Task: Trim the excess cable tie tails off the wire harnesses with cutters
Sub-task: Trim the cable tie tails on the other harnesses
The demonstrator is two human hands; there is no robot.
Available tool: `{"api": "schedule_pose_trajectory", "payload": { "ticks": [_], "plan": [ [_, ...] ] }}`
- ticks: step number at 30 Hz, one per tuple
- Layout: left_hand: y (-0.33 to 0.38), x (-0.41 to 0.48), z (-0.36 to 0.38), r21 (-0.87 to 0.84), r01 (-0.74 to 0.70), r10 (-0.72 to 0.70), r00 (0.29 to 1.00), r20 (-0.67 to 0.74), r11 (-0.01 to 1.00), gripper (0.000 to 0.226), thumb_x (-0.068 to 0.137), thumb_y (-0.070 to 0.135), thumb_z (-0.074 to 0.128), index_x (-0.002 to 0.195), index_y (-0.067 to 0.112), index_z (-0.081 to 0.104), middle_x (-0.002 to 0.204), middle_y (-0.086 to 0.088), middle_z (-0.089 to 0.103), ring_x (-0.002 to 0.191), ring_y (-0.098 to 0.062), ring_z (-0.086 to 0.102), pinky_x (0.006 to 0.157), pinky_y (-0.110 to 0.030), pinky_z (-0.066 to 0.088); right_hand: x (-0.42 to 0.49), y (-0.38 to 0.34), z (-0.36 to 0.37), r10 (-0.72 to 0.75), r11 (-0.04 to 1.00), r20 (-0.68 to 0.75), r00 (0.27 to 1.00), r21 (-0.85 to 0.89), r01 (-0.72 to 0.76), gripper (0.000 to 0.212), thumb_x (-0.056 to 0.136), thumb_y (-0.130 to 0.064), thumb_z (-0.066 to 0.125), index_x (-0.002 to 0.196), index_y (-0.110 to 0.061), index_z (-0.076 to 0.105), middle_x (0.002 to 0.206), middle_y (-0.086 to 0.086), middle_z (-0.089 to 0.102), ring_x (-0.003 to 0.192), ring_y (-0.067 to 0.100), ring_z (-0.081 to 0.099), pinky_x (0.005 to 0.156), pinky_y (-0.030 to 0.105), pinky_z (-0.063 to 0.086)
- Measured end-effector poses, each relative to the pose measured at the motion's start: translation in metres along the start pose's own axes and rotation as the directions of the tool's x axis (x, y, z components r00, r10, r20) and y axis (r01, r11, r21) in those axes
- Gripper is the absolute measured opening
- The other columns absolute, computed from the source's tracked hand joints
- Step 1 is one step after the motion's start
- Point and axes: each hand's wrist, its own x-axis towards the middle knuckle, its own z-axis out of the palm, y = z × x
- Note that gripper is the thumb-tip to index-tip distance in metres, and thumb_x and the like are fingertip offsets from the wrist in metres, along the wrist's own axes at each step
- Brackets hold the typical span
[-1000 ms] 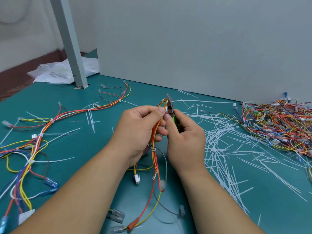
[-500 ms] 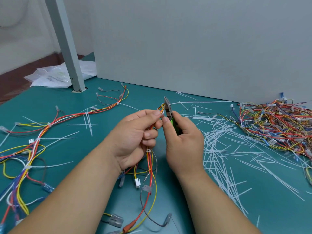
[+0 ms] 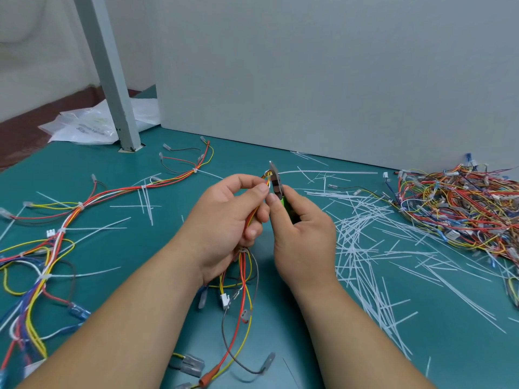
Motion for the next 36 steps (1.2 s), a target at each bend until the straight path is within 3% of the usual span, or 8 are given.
{"api": "schedule_pose_trajectory", "payload": {
  "ticks": [6,10,18,22,26,30,33,36],
  "plan": [
    [-0.003,0.001,0.001,-0.012,0.024,-0.024,0.999,-0.024,1.000,0.023,0.103,0.031,0.057,0.085,0.017,0.064,0.063,0.000,0.055,0.038,-0.006,0.036,0.036,-0.015,0.025,0.001,0.000,0.000,-0.005,1.000,0.001,1.000,0.006,0.005,0.016,0.096,-0.043,0.062,0.093,-0.031,0.073,0.071,-0.005,0.060,0.070,0.016,0.053,0.066,0.036,0.045],
    [0.000,0.003,-0.004,-0.061,0.046,-0.048,0.998,-0.041,0.997,0.016,0.099,0.025,0.063,0.086,0.016,0.065,0.062,0.002,0.056,0.039,-0.003,0.038,0.034,-0.013,0.024,-0.001,-0.003,0.000,-0.014,1.000,0.011,1.000,-0.008,0.014,0.015,0.096,-0.041,0.063,0.099,-0.032,0.074,0.078,-0.005,0.065,0.077,0.017,0.059,0.072,0.038,0.050],
    [-0.007,0.011,0.003,-0.128,-0.125,0.089,0.962,-0.259,0.984,0.016,0.093,0.014,0.070,0.078,0.018,0.073,0.065,0.000,0.066,0.049,-0.005,0.053,0.036,-0.015,0.031,-0.002,-0.009,0.002,0.075,0.991,0.063,0.995,0.109,-0.081,0.023,0.094,-0.045,0.060,0.099,-0.026,0.073,0.078,0.008,0.063,0.074,0.026,0.056,0.070,0.048,0.052],
    [-0.010,0.013,0.003,0.027,-0.228,0.222,0.904,-0.366,0.973,0.012,0.092,0.019,0.074,0.081,0.022,0.078,0.078,0.002,0.075,0.062,-0.007,0.068,0.041,-0.018,0.042,-0.002,-0.017,0.001,0.132,0.966,0.107,0.985,0.210,-0.152,0.014,0.090,-0.045,0.063,0.092,-0.049,0.076,0.087,0.005,0.072,0.077,0.030,0.066,0.073,0.050,0.057],
    [-0.013,0.013,0.002,0.238,-0.309,0.381,0.844,-0.379,0.921,0.008,0.091,0.017,0.075,0.087,0.024,0.078,0.080,0.007,0.076,0.067,-0.011,0.073,0.045,-0.021,0.050,-0.001,-0.021,0.000,0.290,0.862,0.208,0.934,0.366,-0.350,0.021,0.089,-0.039,0.064,0.092,-0.031,0.083,0.087,-0.005,0.076,0.072,0.016,0.069,0.066,0.032,0.055],
    [-0.014,0.012,0.003,0.394,-0.334,0.476,0.807,-0.349,0.856,0.013,0.090,0.017,0.076,0.084,0.029,0.076,0.070,0.011,0.073,0.056,-0.006,0.067,0.044,-0.020,0.048,0.001,-0.021,-0.003,0.405,0.744,0.284,0.869,0.450,-0.494,0.026,0.087,-0.043,0.065,0.093,-0.024,0.082,0.089,0.006,0.075,0.074,0.025,0.072,0.065,0.035,0.059],
    [-0.014,0.014,0.003,0.476,-0.338,0.523,0.783,-0.336,0.812,0.011,0.089,0.018,0.077,0.084,0.028,0.076,0.077,0.011,0.074,0.055,-0.003,0.065,0.053,-0.016,0.047,0.002,-0.018,-0.004,0.462,0.694,0.308,0.831,0.458,-0.556,0.030,0.086,-0.046,0.066,0.095,-0.023,0.083,0.093,0.010,0.077,0.076,0.025,0.073,0.066,0.035,0.059],
    [-0.015,0.016,0.002,0.527,-0.334,0.549,0.770,-0.325,0.781,0.009,0.088,0.019,0.078,0.085,0.028,0.078,0.084,0.008,0.074,0.064,-0.009,0.069,0.063,-0.024,0.053,0.001,-0.017,-0.002,0.479,0.686,0.306,0.823,0.455,-0.568,0.032,0.085,-0.045,0.066,0.098,-0.022,0.083,0.093,0.009,0.077,0.078,0.027,0.073,0.068,0.036,0.058]
  ]
}}
